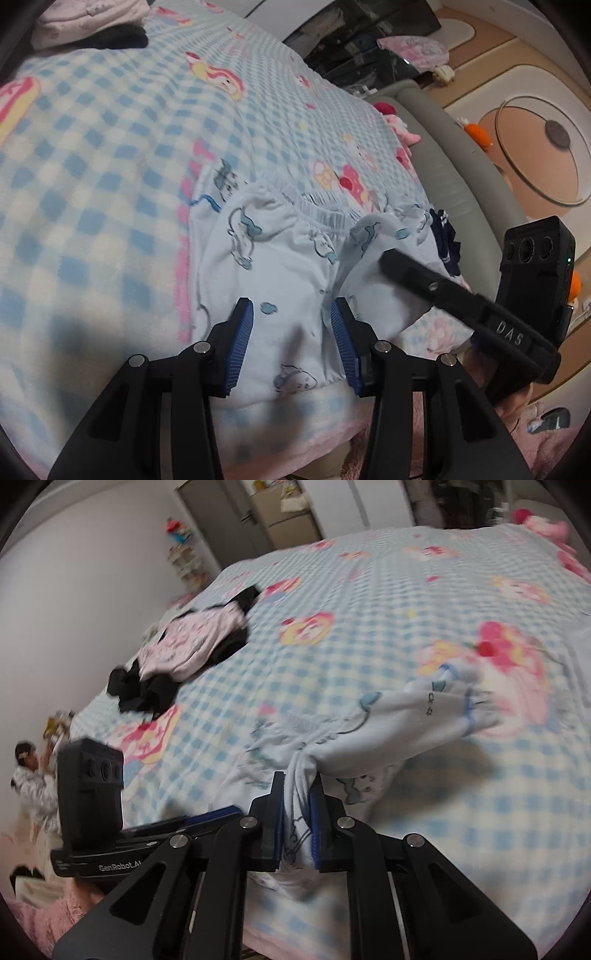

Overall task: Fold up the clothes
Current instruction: 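Lift the pinched pants edge with both grippers and fold it over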

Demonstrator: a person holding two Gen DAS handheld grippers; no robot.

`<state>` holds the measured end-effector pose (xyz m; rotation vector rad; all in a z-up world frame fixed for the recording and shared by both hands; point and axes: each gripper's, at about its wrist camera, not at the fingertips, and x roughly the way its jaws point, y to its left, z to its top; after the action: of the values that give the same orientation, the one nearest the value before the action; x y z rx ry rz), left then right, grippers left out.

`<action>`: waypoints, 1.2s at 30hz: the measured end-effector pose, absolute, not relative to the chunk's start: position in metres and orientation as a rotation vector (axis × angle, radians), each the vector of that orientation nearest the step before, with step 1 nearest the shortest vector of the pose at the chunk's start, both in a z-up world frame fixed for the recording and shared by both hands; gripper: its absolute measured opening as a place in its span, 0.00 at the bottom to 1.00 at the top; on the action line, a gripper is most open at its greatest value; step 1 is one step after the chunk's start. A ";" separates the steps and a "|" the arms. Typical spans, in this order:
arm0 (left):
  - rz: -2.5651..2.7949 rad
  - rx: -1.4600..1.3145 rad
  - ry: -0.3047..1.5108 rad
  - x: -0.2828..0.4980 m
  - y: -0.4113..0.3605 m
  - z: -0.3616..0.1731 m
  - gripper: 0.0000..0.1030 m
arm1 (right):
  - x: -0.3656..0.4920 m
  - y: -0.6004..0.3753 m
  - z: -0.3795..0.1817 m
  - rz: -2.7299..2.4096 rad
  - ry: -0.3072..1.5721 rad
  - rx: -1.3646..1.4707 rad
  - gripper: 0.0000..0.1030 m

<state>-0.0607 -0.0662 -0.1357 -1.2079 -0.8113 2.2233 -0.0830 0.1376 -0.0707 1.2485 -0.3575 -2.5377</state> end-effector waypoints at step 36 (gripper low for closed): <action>2.151 -1.279 -0.937 -0.092 -0.087 -0.147 0.12 | -0.082 0.146 -0.083 -2.520 -0.329 1.309 0.21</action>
<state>-0.0918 -0.0871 -0.1470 -1.2788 -0.9366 2.1515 -0.0821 0.1456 -0.0831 1.3086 -0.3294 -2.5198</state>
